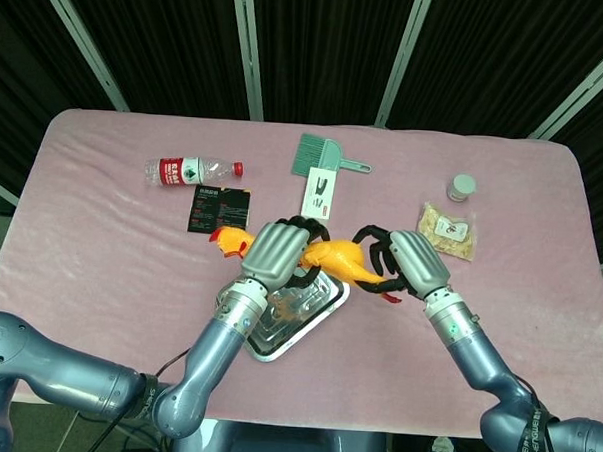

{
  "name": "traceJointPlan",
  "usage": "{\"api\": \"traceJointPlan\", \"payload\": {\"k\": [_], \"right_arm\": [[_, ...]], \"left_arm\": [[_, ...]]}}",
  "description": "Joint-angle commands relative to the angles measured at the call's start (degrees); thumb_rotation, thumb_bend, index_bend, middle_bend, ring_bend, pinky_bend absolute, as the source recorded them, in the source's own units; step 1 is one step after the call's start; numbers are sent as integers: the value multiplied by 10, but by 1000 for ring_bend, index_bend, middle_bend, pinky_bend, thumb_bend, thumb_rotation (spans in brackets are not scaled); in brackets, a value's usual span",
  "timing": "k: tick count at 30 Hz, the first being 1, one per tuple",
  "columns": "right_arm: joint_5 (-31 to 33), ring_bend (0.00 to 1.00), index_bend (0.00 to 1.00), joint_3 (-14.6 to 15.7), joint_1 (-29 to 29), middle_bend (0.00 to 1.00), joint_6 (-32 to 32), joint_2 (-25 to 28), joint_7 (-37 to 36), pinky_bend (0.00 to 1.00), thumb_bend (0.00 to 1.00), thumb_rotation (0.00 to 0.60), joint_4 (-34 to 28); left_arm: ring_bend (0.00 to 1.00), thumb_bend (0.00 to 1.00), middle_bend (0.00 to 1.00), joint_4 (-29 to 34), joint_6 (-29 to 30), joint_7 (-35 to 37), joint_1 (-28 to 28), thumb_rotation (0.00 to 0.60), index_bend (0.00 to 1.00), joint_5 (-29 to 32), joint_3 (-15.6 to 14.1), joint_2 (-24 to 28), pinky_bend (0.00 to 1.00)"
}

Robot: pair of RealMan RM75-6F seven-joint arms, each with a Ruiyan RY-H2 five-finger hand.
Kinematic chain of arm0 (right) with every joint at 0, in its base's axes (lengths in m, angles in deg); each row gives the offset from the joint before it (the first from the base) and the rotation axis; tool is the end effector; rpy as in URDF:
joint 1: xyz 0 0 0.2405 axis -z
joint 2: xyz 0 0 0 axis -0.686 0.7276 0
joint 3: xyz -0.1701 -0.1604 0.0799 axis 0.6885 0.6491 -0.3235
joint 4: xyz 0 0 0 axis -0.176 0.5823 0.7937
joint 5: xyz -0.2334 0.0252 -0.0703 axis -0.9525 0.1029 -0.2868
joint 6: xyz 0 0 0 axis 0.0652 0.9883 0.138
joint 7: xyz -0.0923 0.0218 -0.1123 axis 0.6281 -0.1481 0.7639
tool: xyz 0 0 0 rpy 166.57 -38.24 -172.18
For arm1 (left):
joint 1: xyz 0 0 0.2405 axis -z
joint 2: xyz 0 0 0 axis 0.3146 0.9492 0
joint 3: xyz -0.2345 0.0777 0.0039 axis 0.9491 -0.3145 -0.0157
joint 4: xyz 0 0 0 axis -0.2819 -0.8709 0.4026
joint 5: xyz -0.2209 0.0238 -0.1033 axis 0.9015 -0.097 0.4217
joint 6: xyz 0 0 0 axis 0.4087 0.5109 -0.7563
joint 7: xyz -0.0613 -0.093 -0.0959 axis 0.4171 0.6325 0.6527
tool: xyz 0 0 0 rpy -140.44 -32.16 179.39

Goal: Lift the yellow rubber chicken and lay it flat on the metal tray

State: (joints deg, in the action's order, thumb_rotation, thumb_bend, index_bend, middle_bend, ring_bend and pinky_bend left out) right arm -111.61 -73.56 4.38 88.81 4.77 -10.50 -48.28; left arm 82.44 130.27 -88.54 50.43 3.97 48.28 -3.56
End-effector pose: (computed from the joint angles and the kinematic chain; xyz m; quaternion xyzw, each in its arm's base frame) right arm -0.1019 -0.3363 0.0573 0.6297 -0.5130 0.4984 0.3031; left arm 0.0798 0.3050 -0.0246 -0.6900 -0.4389 -0.4513 0.3572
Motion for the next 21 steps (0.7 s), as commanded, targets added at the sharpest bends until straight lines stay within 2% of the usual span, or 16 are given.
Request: {"api": "traceJointPlan", "payload": {"k": [1, 6, 11, 14, 17, 21], "right_arm": [[-2, 776, 1000, 0, 0, 773, 1, 0, 1, 745, 448, 600, -2], [-4, 776, 1000, 1, -2, 774, 1, -3, 3, 745, 449, 600, -4], [-2, 776, 1000, 1, -2, 774, 3, -2, 5, 745, 450, 600, -4], [2, 776, 1000, 0, -1, 774, 3, -2, 3, 745, 451, 600, -2], [7, 776, 1000, -2, -1, 774, 2, -2, -1, 745, 453, 600, 2], [8, 776, 1000, -2, 0, 774, 1, -1, -4, 745, 455, 600, 6]], "left_arm": [[242, 624, 340, -3, 4, 3, -2, 600, 579, -5, 1, -2, 374], [257, 654, 379, -6, 14, 6, -5, 600, 635, -16, 1, -7, 376], [256, 627, 360, -8, 15, 9, -9, 600, 604, -23, 0, -10, 376], [234, 536, 287, -4, 6, 9, -13, 600, 446, -24, -3, -4, 376], [218, 504, 246, 5, -8, 8, -17, 600, 313, -17, -5, 8, 376], [202, 403, 215, 14, -18, 14, -22, 600, 180, -16, -6, 18, 376]]}}
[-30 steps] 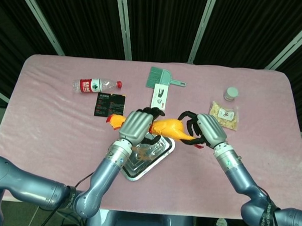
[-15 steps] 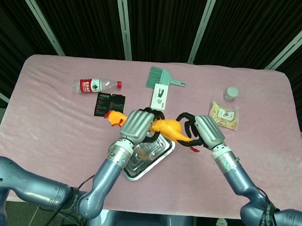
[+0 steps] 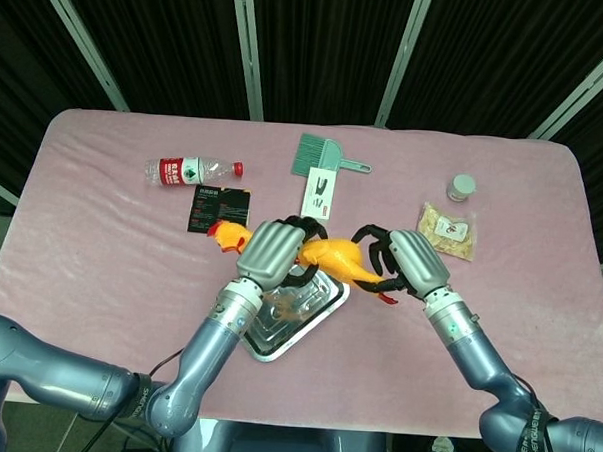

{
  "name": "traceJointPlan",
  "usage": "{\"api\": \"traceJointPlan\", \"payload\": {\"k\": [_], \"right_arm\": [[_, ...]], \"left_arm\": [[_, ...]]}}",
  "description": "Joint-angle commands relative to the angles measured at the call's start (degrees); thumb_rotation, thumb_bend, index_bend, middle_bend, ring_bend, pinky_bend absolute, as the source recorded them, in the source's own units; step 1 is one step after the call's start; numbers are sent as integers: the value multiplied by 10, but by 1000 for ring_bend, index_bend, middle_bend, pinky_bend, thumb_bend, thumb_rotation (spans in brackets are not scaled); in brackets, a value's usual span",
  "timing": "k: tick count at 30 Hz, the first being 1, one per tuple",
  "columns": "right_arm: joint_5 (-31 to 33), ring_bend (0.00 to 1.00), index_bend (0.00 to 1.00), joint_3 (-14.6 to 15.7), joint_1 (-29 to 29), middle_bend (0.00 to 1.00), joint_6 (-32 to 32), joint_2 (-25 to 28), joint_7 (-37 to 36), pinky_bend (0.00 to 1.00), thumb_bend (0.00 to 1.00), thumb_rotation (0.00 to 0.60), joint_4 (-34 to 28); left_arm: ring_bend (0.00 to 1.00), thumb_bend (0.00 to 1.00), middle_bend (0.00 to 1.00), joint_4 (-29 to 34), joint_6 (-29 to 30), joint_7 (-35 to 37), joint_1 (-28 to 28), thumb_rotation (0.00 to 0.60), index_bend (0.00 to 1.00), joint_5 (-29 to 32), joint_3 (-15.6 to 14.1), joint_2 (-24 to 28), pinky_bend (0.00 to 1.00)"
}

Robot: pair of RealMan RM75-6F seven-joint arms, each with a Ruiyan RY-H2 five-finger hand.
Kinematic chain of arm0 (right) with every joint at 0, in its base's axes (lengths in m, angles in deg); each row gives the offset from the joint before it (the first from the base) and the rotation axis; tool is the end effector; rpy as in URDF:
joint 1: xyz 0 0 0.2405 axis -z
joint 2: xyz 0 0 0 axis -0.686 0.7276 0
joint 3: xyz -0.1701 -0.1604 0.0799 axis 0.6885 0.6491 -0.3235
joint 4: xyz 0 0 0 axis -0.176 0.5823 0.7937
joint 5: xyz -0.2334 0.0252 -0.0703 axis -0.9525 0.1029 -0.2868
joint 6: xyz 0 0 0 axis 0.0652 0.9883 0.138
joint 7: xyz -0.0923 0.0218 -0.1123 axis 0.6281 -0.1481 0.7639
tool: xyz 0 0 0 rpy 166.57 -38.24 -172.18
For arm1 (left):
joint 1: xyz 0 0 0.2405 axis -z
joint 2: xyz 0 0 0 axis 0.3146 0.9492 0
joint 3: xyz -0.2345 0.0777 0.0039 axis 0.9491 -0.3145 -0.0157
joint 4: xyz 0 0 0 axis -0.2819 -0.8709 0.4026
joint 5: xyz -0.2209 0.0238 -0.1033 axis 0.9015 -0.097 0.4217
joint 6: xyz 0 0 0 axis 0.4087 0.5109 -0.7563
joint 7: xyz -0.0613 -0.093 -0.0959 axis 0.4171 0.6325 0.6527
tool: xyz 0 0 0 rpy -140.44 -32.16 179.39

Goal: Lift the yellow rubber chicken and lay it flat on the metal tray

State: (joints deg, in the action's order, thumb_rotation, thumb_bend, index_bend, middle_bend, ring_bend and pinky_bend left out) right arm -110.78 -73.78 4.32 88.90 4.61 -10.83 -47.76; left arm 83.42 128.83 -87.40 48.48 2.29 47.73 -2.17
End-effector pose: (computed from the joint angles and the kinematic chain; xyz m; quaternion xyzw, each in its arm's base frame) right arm -0.1040 -0.3394 0.0582 0.6230 -0.5177 0.4998 0.3067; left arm 0.0719 0.3056 -0.0209 -0.6902 -0.4409 -0.4537 0.3512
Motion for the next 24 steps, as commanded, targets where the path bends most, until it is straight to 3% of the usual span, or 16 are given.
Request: {"api": "traceJointPlan", "payload": {"k": [1, 5, 15, 24], "right_arm": [[-1, 777, 1000, 0, 1, 774, 0, 1, -2, 745, 455, 600, 1], [-2, 776, 1000, 0, 2, 774, 0, 2, -5, 745, 455, 600, 2], [-4, 776, 1000, -1, 5, 774, -4, 4, -18, 745, 456, 600, 12], [-8, 776, 1000, 7, 10, 774, -22, -1, -52, 745, 456, 600, 41]], "left_arm": [[198, 362, 209, 7, -7, 5, -5, 600, 153, 2, -1, 8, 376], [185, 293, 191, 15, -15, 12, -11, 600, 85, 2, -1, 20, 376], [97, 260, 132, 46, -18, 27, -32, 600, 3, -20, -12, 57, 350], [76, 260, 123, 103, -18, 86, -99, 600, 0, -112, -51, 128, 341]]}}
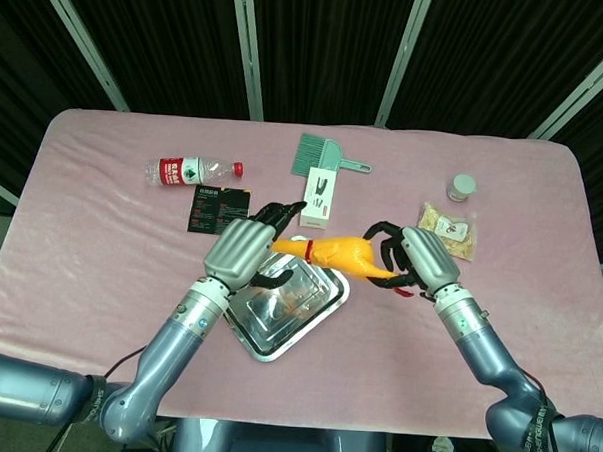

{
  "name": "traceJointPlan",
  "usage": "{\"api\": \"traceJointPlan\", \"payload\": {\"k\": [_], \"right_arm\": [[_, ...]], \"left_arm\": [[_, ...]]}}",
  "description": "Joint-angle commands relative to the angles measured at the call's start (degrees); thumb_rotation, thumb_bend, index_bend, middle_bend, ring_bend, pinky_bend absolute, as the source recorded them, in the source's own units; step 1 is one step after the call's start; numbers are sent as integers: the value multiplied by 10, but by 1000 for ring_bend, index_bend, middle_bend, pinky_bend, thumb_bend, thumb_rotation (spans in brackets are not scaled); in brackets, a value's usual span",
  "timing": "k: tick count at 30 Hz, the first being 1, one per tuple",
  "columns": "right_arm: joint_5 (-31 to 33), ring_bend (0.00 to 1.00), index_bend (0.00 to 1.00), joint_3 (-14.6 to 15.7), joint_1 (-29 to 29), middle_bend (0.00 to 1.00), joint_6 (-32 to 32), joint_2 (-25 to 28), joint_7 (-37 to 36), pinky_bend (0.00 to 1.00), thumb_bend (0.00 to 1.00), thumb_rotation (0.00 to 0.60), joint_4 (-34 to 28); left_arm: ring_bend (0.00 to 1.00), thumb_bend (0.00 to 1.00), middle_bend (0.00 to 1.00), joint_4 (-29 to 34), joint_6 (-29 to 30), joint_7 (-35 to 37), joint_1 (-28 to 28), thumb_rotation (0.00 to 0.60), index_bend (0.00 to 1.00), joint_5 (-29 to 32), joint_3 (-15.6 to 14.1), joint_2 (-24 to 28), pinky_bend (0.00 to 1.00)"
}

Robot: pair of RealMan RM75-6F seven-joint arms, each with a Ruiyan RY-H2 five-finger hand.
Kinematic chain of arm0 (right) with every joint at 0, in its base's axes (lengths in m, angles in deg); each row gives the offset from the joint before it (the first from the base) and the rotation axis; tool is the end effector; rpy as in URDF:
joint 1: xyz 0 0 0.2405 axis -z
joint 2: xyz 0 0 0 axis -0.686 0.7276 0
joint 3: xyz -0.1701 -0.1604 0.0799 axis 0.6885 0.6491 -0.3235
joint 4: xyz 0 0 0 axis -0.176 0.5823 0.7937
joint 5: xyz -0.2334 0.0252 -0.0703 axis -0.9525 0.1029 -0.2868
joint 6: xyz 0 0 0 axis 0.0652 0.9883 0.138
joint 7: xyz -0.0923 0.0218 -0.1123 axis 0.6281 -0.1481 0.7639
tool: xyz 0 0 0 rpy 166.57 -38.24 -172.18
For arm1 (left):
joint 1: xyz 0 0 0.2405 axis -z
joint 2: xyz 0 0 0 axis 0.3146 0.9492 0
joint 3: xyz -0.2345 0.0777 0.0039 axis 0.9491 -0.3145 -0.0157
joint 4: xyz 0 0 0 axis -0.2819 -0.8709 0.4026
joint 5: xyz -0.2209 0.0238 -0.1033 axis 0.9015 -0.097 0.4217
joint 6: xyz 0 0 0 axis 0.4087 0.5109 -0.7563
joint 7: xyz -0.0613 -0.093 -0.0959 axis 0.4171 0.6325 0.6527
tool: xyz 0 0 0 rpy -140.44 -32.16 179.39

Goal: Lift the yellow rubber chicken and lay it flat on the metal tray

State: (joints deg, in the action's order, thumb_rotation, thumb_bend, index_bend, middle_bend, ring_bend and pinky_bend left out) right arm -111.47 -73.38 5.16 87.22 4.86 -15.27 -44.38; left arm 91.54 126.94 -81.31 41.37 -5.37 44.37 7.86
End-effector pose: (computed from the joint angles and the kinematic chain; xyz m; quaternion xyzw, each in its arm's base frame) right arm -0.1248 -0.3475 0.0598 0.6099 -0.5362 0.4930 0.3120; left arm 0.0384 0.2999 0.0163 -0.6839 -0.4375 -0.4737 0.3413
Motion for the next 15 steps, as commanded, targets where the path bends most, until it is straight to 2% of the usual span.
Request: {"api": "traceJointPlan", "payload": {"k": [1, 8, 15], "right_arm": [[-3, 776, 1000, 4, 2, 774, -8, -6, -12, 745, 456, 600, 11], [-20, 776, 1000, 14, -4, 774, -27, -34, -36, 745, 456, 600, 44], [-35, 777, 1000, 31, -28, 774, -56, -90, -22, 745, 456, 600, 96]], "left_arm": [[76, 260, 124, 27, 2, 33, -37, 600, 0, -49, -23, 36, 340], [76, 260, 129, 47, 12, 94, -106, 600, 3, -140, -66, 95, 333], [76, 260, 145, 39, 32, 151, -173, 600, 34, -219, -105, 146, 333]]}}
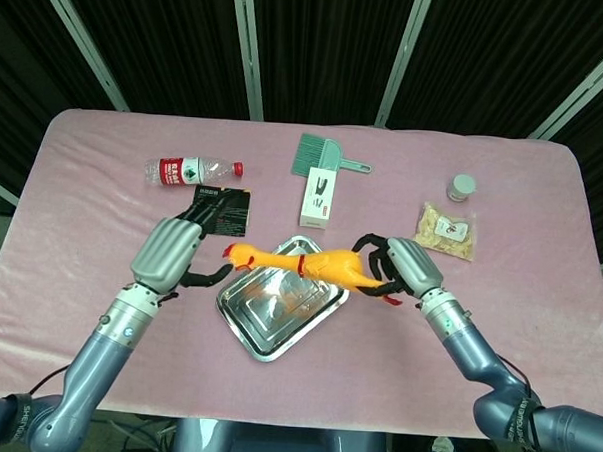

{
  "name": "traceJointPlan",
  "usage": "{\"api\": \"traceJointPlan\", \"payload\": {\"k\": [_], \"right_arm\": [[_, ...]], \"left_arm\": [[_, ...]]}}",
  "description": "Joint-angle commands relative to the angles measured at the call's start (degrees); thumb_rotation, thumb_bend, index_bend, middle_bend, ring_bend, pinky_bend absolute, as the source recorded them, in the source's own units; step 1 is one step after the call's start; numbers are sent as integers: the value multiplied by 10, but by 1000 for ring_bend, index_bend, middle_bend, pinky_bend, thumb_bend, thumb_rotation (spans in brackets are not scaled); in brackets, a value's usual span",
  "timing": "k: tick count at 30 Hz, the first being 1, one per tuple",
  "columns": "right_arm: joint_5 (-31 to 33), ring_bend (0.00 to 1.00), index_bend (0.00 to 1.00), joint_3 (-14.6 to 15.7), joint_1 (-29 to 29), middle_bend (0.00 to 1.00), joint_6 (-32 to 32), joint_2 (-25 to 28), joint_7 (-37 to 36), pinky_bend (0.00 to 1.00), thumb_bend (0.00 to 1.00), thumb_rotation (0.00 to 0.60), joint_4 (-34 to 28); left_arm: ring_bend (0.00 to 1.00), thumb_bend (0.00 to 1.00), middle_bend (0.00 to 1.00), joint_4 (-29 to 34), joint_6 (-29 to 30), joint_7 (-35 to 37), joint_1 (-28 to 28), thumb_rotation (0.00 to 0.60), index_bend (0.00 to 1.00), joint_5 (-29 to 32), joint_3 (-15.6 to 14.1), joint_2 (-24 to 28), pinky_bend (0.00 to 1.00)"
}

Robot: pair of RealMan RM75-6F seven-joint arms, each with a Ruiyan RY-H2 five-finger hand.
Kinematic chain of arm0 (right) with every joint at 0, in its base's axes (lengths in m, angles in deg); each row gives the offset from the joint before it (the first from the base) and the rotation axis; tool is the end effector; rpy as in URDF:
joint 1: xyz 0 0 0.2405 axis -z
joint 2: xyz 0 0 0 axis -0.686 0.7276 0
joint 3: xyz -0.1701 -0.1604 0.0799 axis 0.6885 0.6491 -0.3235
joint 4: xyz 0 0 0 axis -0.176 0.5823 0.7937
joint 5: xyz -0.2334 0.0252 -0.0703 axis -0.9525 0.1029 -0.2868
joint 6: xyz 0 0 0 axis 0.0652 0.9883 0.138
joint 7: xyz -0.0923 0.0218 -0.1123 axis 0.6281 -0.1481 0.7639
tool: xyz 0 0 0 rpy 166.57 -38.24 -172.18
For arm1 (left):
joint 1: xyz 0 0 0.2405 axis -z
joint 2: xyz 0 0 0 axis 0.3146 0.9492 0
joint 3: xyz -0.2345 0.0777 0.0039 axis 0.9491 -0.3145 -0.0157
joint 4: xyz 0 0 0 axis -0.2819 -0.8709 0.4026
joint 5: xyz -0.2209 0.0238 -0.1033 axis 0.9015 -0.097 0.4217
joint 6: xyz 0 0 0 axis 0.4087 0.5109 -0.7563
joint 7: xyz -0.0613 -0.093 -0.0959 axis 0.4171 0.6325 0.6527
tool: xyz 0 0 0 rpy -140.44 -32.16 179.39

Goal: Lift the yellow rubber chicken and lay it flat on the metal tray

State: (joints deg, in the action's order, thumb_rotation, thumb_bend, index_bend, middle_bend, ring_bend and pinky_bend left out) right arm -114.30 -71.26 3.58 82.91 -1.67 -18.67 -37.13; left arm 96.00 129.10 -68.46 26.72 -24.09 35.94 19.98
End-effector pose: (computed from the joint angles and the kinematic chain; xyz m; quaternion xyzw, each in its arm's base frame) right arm -0.1341 -0.3505 0.0193 0.6272 -0.5573 0.4653 0.2820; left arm -0.0441 0.2875 0.0632 -0.6456 -0.4358 -0.5021 0.3757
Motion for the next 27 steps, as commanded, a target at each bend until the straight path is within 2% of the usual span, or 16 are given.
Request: {"api": "traceJointPlan", "payload": {"k": [1, 9, 15, 18, 20, 23, 25, 27], "right_arm": [[-7, 777, 1000, 12, -17, 774, -16, -36, 18, 745, 456, 600, 33], [-3, 776, 1000, 18, -45, 774, -39, -105, 38, 745, 456, 600, 92], [15, 769, 987, 17, -62, 774, -45, -146, 69, 739, 456, 600, 132], [25, 655, 812, 17, -66, 727, -43, -159, 86, 632, 456, 600, 144], [27, 531, 612, 22, -69, 610, -50, -158, 95, 506, 456, 600, 144], [34, 246, 200, 28, -71, 331, -67, -146, 103, 253, 455, 600, 136], [39, 124, 48, 31, -72, 202, -71, -137, 115, 162, 450, 600, 128], [45, 53, 0, 34, -73, 114, -72, -126, 129, 122, 416, 600, 116]], "left_arm": [[76, 260, 145, -9, 12, 29, -35, 600, 36, -43, -26, 31, 333], [76, 260, 146, -38, 34, 84, -102, 600, 47, -96, -58, 66, 333], [76, 260, 144, -59, 24, 112, -126, 600, 47, -92, -61, 75, 333], [76, 260, 143, -66, 13, 117, -131, 600, 47, -88, -61, 74, 333], [76, 260, 141, -70, 9, 118, -134, 600, 44, -87, -60, 73, 333], [76, 260, 137, -77, 3, 123, -137, 600, 38, -82, -55, 69, 333], [76, 260, 134, -81, -1, 125, -139, 600, 35, -78, -51, 67, 333], [76, 260, 132, -85, -5, 126, -140, 600, 33, -77, -48, 65, 333]]}}
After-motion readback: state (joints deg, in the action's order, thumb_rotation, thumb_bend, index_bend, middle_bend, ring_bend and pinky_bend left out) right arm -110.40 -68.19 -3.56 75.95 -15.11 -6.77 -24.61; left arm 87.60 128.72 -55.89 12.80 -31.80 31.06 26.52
